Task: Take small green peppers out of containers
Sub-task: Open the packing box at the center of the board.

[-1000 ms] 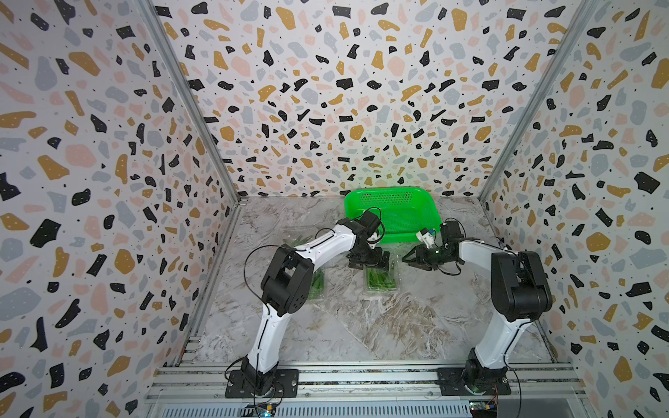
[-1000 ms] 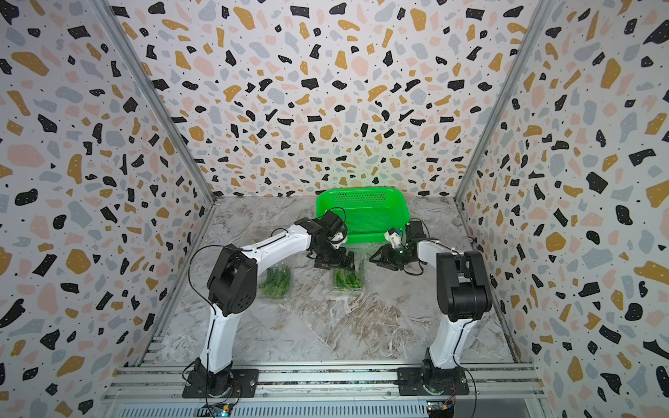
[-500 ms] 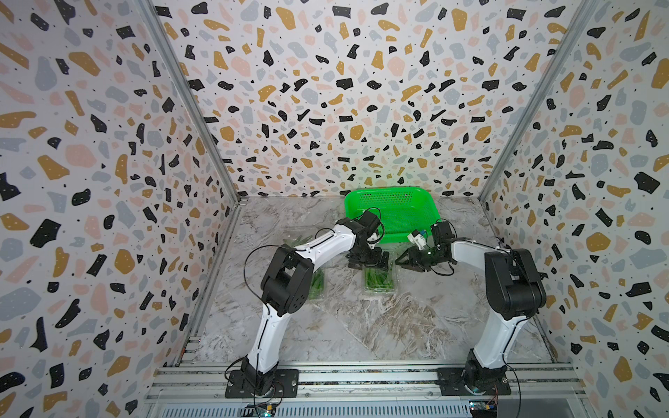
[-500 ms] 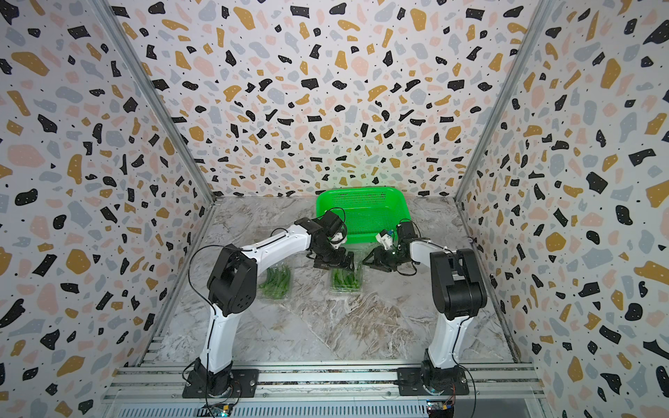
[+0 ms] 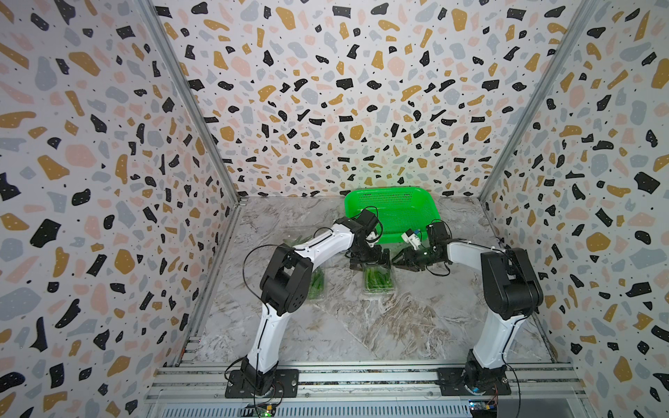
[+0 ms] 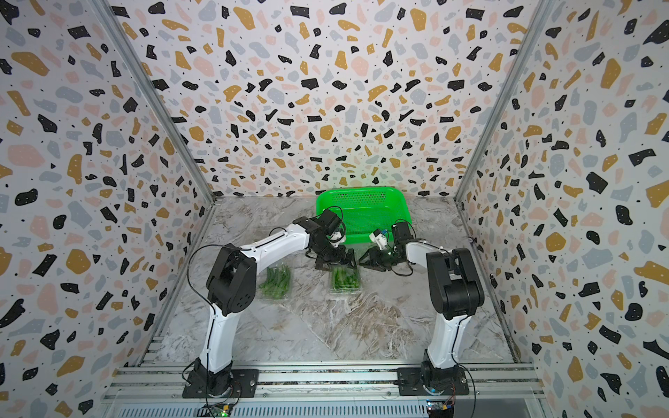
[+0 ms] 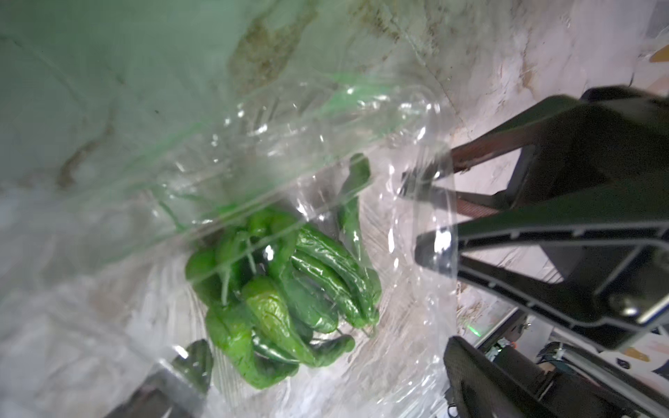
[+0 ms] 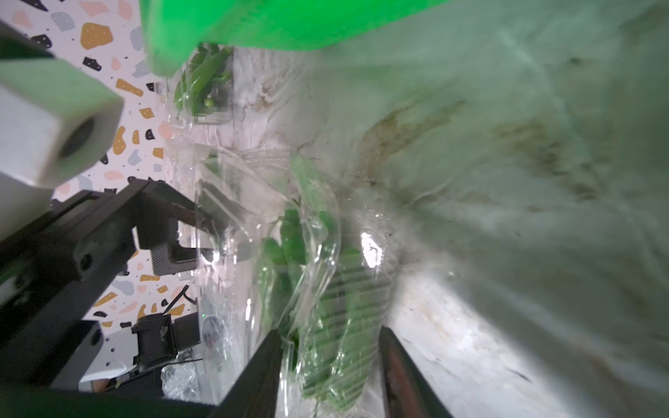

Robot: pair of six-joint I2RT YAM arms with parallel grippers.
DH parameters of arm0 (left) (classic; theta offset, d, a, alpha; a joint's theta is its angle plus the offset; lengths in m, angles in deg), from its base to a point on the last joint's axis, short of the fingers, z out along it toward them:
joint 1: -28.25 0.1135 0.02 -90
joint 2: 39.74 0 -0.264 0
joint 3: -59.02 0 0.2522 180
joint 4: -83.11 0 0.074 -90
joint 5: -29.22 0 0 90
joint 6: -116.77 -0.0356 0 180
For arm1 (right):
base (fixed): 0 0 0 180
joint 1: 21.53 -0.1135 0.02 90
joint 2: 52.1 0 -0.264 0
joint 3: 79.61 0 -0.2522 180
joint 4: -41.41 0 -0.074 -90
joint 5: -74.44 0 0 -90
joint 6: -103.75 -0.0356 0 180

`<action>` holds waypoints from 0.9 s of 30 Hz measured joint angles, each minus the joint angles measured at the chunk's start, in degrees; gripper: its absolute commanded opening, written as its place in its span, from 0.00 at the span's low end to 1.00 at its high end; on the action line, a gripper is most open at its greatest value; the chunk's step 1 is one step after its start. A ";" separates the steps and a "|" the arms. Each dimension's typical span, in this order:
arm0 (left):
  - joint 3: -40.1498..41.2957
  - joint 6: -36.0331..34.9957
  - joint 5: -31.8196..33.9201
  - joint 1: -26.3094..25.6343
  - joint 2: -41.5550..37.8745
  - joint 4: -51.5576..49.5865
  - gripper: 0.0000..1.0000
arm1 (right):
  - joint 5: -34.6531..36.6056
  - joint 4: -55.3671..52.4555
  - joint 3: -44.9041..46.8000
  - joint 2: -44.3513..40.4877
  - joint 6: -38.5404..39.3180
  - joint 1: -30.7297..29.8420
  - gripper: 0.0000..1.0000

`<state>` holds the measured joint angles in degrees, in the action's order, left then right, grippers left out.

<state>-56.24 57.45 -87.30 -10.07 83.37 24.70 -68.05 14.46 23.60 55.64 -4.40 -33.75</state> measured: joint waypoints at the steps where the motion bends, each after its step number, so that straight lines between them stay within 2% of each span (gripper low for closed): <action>1: 0.55 0.76 -0.33 0.09 -0.07 0.66 1.00 | -0.87 0.42 0.15 0.00 0.00 -0.07 0.48; 9: 3.45 3.06 -2.64 0.35 -1.09 2.45 1.00 | -5.18 3.91 3.61 -0.02 0.00 -0.09 0.57; 19: 5.90 3.08 -3.58 0.35 -3.96 2.32 1.00 | -8.26 5.75 5.88 -0.68 -2.23 0.26 0.75; 27: 6.34 1.09 -3.23 0.04 -6.03 4.42 1.00 | -9.66 0.83 5.49 -5.07 -0.74 4.87 0.75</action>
<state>-49.90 58.54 -90.53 -10.03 77.33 29.12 -77.71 15.29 29.09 50.57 -5.15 -28.88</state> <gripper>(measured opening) 0.999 0.756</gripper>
